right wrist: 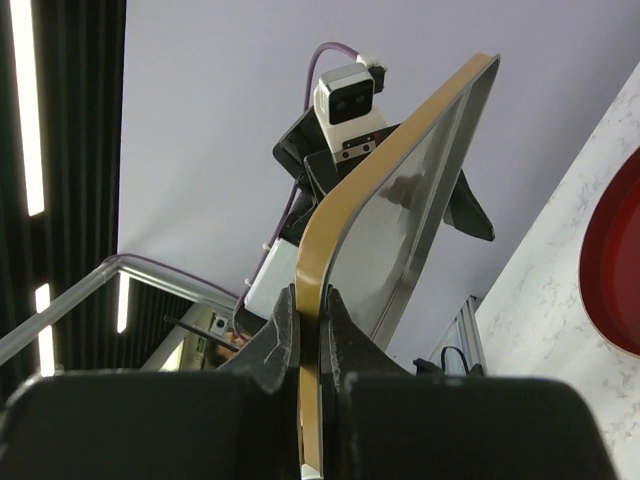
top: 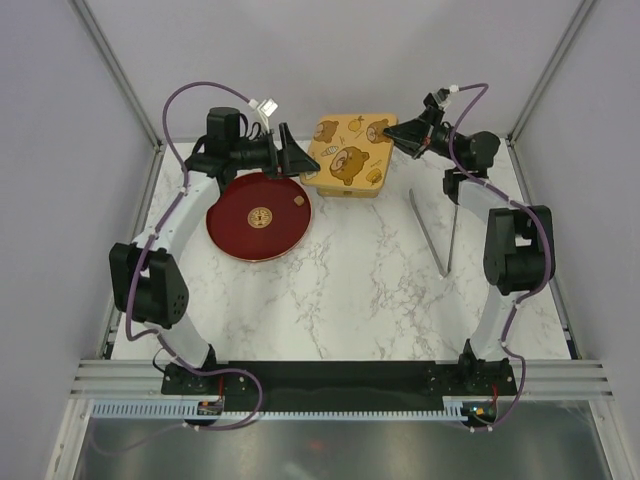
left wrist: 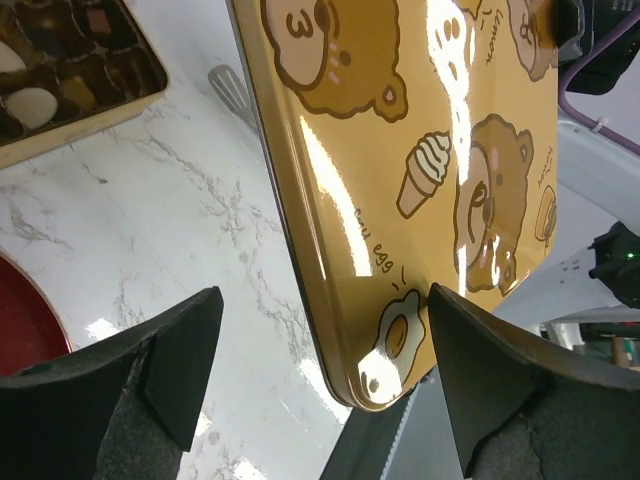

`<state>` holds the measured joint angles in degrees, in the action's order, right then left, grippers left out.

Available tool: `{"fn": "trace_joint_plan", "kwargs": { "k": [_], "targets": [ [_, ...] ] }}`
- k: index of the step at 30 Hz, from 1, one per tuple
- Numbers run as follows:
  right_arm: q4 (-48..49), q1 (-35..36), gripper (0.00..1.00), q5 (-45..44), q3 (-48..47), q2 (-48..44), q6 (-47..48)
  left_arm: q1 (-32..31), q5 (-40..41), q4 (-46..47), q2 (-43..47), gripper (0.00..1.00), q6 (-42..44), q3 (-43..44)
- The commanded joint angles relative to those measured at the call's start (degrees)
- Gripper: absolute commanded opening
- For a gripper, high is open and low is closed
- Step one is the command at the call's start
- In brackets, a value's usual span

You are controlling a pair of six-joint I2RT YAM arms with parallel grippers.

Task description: Pack the chocolate

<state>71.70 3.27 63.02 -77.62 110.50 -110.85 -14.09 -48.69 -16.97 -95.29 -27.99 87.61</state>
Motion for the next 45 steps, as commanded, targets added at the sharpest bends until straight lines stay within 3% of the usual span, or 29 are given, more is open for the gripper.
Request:
{"fn": "trace_joint_plan", "kwargs": {
  "k": [1,5,8,11,12,14,15,16,18,23,28,34,41,45],
  "targets": [
    [17.07,0.25,0.00,-0.18,-2.27,2.08,-6.75,1.17,-7.47,0.35,-2.44,0.89,-1.81,4.93],
    [15.58,0.34,0.01,0.69,-3.06,3.49,-5.26,1.17,-10.55,5.46,-4.03,0.80,-5.06,5.02],
    [8.21,0.34,0.10,0.78,-3.32,4.02,0.70,1.17,-10.46,5.98,-5.17,0.65,-5.23,5.72],
    [-6.70,0.25,0.22,0.35,-3.84,3.24,13.34,1.17,-10.03,6.43,-6.84,0.43,-6.20,5.90],
    [-18.15,0.16,0.27,-0.18,-4.37,2.97,22.95,1.17,-9.85,6.51,-7.89,0.37,-6.38,5.90],
    [-31.29,0.07,0.30,-1.41,-7.34,2.18,32.93,1.17,-9.41,6.60,-8.95,0.32,-6.38,6.16],
    [-43.54,-0.19,0.34,-3.24,-8.50,2.00,38.37,1.17,-9.24,6.69,-9.39,0.28,-6.29,6.17],
    [-49.23,-0.45,0.36,-4.56,-9.90,2.09,46.08,1.25,-9.06,6.78,-9.83,0.26,-6.20,6.25],
    [-57.77,-0.89,0.37,-6.68,-12.55,2.44,50.63,1.17,-8.01,6.95,-11.32,0.23,-5.94,6.60],
    [-58.43,-1.25,0.34,-9.06,-15.44,6.48,51.43,1.17,-5.99,9.32,-15.97,0.18,-6.55,8.01],
    [-53.78,-1.16,0.19,-9.94,-18.08,12.09,49.59,1.17,-3.88,12.14,-20.28,0.17,-7.52,10.55],
    [-50.71,-1.07,0.09,-11.70,-24.50,19.22,49.94,1.25,1.66,11.96,-26.61,0.19,-6.82,16.44],
    [-31.83,-0.98,0.00,-10.55,-33.98,30.47,35.37,1.60,5.52,10.47,-35.14,0.31,-6.47,25.49],
    [-29.16,-0.72,0.00,-10.82,-40.14,37.40,30.43,2.13,7.20,10.03,-38.66,0.42,-6.64,29.97]
  ]
}}
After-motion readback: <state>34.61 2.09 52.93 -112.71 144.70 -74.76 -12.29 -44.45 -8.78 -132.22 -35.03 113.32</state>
